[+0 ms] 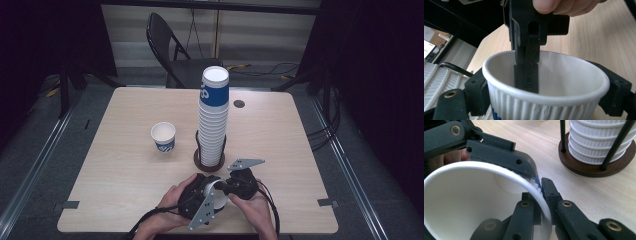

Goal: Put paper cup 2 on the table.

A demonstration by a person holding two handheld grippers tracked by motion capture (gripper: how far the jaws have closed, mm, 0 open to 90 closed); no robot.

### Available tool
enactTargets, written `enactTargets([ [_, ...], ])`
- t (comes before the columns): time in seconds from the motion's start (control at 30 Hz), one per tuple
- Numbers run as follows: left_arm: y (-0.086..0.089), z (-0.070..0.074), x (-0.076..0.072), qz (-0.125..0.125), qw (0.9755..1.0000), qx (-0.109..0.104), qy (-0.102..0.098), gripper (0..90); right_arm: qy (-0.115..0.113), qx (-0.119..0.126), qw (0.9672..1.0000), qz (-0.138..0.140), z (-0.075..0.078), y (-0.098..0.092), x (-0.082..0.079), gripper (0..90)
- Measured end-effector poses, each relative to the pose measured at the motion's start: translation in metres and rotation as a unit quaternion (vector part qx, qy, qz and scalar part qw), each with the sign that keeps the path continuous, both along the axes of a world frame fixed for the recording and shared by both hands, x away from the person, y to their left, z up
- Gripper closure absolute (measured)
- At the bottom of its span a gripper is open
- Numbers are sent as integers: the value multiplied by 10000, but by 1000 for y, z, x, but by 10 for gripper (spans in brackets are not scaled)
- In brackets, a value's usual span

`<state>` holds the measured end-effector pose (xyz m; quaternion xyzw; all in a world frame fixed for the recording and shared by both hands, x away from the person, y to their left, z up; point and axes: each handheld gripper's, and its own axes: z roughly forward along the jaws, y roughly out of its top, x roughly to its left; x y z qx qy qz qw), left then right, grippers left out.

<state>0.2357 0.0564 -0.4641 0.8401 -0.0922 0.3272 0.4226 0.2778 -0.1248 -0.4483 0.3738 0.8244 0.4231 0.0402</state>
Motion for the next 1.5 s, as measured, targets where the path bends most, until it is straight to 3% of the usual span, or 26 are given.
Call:
enactTargets([
  [0.3, 1, 0, 1, 65, 10000, 7, -29, 178, 46, 17, 10000, -32, 0, 0, 1, 868],
  [0.5, 6, 1, 4, 219, 9993, -297, 83, 189, -74, 118, 9998, -142, 2, -4, -1, 789],
  [0.63, 9, 2, 6, 338, 9981, -459, 240, 191, -133, 202, 9994, -231, 2, -7, -2, 750],
  [0.9, 17, 3, 16, 710, 9919, -880, 572, 188, -543, 585, 9959, -421, 4, -15, -9, 671],
  [1.0, 23, 3, 21, 799, 9868, -1119, 854, 188, -723, 725, 9932, -552, 6, -19, -11, 632],
  [1.1, 28, 4, 28, 964, 9822, -1214, 1058, 186, -867, 867, 9900, -700, 8, -23, -12, 580],
  [1.3, 44, 6, 39, 1209, 9689, -1599, 1453, 186, -1070, 1012, 9844, -961, 6, -30, -11, 458],
  [1.4, 55, 9, 46, 1372, 9585, -1892, 1630, 186, -1176, 1057, 9805, -1167, 4, -34, -12, 391],
  [1.43, 58, 10, 47, 1418, 9565, -1935, 1660, 186, -1224, 1109, 9782, -1255, 3, -37, -12, 388],
  [1.5, 64, 12, 50, 1534, 9492, -2104, 1770, 185, -1299, 1109, 9758, -1368, 2, -40, -13, 365],
])
